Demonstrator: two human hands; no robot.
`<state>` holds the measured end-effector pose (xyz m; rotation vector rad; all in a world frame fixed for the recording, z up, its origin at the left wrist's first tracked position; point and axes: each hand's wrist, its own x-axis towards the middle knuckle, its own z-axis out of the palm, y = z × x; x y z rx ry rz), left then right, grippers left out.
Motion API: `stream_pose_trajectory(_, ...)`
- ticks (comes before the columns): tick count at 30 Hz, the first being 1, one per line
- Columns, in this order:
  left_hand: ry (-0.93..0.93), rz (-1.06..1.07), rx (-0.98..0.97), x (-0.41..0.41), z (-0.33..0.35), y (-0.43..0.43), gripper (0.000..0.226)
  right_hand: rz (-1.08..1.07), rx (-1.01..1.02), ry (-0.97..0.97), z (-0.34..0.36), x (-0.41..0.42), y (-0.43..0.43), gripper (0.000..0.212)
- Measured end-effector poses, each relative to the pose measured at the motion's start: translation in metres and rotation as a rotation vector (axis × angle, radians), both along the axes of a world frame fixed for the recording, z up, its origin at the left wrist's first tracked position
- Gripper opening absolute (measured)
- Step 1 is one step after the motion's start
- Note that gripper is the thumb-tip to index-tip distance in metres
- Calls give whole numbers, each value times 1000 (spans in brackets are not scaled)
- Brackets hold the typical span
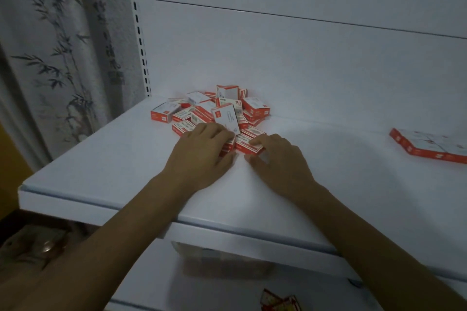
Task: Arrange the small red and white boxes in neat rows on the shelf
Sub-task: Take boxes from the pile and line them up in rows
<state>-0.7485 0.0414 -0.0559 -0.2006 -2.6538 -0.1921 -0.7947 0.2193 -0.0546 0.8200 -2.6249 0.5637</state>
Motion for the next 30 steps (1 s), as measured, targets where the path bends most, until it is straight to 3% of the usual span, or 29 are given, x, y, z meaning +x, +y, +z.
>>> stream_pose_trajectory(8,120,-47,88,6,6,6,61,11,-239,195,7,5,4,43)
stream_pose_trajectory(13,136,-79,171,11,7,11,67,167,-532,108,16,10,11,51)
stream_pose_trajectory(21,201,-89,338,15,11,14,60,299,-445,91,12,17,5,50)
stream_pose_trajectory(25,112,-40,481,15,12,13,64,317,-494,81,13,20,5,49)
stream_pose_trajectory(30,234,-167,524,17,14,12,49,346,-604,12,12,18,5,59)
